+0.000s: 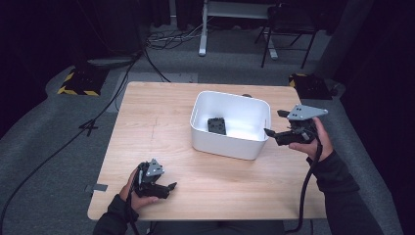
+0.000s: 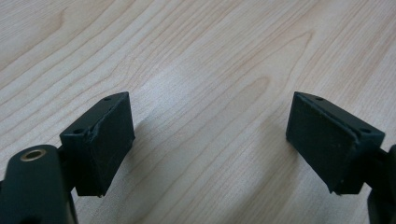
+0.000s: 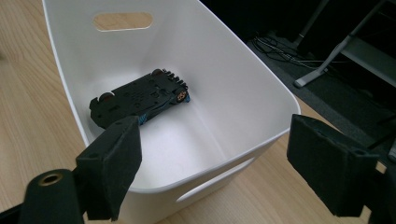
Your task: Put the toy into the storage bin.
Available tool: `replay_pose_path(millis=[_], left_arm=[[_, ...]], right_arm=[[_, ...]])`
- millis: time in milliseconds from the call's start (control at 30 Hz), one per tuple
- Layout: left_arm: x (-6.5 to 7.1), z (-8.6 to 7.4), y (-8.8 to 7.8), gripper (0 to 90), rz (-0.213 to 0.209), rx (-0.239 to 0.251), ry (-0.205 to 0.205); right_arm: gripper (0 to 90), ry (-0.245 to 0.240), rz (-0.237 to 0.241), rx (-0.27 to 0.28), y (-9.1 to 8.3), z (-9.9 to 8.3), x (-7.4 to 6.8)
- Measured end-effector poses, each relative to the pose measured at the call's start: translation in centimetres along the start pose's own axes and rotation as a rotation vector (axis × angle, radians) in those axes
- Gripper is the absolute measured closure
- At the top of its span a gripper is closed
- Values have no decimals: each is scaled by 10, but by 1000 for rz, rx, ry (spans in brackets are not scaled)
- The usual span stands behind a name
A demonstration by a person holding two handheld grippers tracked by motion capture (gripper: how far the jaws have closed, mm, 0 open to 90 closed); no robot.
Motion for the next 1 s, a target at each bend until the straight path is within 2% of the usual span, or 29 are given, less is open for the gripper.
replay_pose_path(millis=[600,700,1000], left_arm=[[0,0,0,155,0,1,-1],[0,0,0,155,0,0,0],[0,0,0,155,3,2,-1]], right_arm=[[184,18,-7,20,-15,-15,-2],[184,6,-15,14,-16,-17,-1],[184,19,-11,7,-17,-31,-5]])
Point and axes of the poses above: each handheld gripper's, and its own axes: y roughly forward along the jaws, z roughly out of its top, x roughly to its right, the point moved 7 cm from there along y, roughly forward along the jaws
